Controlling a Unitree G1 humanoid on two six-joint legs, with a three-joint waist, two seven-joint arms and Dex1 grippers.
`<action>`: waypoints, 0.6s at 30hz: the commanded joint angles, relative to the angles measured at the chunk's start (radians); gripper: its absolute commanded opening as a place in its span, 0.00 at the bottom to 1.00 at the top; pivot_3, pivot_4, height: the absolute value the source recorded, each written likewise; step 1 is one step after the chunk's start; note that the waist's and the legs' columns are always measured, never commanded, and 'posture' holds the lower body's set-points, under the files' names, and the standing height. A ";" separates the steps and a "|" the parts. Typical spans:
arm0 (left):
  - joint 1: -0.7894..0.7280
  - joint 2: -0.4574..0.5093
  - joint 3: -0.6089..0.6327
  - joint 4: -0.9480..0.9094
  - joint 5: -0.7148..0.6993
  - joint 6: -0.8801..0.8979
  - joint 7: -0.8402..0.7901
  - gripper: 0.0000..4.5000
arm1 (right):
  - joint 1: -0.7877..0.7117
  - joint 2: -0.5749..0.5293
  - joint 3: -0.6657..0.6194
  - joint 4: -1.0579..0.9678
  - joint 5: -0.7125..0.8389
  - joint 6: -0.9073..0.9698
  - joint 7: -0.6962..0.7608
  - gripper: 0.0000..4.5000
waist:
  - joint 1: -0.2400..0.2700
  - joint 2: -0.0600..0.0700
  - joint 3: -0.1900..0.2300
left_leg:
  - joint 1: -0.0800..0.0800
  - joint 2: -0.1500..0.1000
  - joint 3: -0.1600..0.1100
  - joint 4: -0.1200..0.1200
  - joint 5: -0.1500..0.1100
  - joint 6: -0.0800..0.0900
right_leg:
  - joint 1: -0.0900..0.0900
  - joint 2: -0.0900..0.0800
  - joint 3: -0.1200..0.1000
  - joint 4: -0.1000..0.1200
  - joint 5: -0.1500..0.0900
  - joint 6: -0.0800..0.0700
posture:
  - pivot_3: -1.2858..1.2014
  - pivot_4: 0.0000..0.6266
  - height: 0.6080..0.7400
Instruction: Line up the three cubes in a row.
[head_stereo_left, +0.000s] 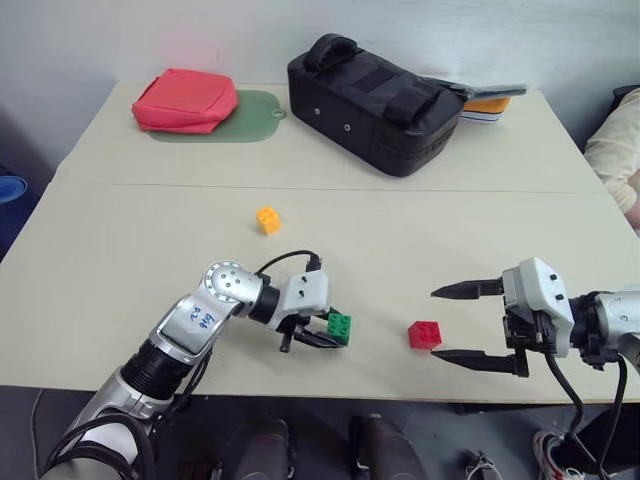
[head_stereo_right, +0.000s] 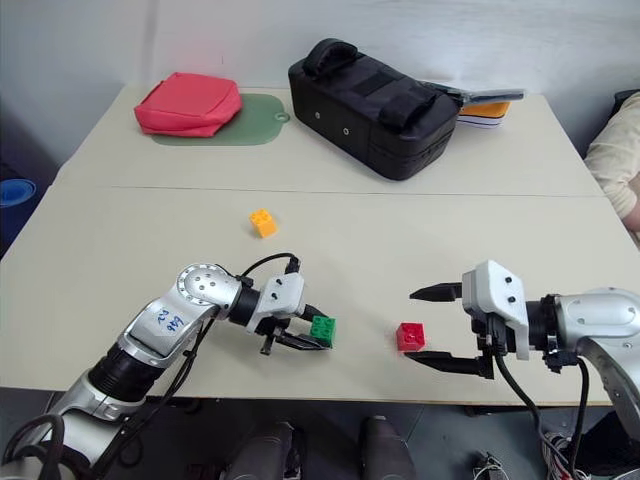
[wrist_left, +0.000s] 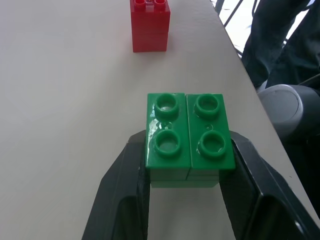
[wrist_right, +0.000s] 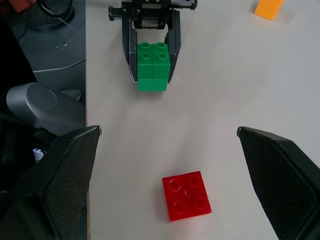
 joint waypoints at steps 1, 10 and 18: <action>0.001 -0.025 -0.017 -0.042 0.027 0.025 0.053 0.33 | 0.002 -0.013 -0.048 -0.039 0.030 0.009 -0.002 1.00 | 0.000 0.000 0.000 | 0.000 0.000 0.000 0.000 0.000 0.000 | 0.000 0.000 0.000 0.000 0.000 0.000 | 0.52 0.24 1.00; -0.001 -0.034 -0.024 -0.031 0.047 0.029 0.074 0.33 | -0.010 -0.010 -0.034 -0.038 0.026 0.016 -0.005 1.00 | 0.000 0.000 0.000 | 0.000 0.000 0.000 0.000 0.000 0.000 | 0.000 0.000 0.000 0.000 0.000 0.000 | 0.52 0.24 1.00; 0.003 -0.038 -0.025 0.009 0.064 0.018 0.079 0.33 | -0.016 -0.009 -0.030 -0.042 0.023 0.019 -0.012 1.00 | 0.002 0.000 0.000 | 0.000 0.000 0.000 0.000 0.000 0.000 | 0.000 0.000 0.000 0.000 0.000 0.000 | 0.52 0.24 1.00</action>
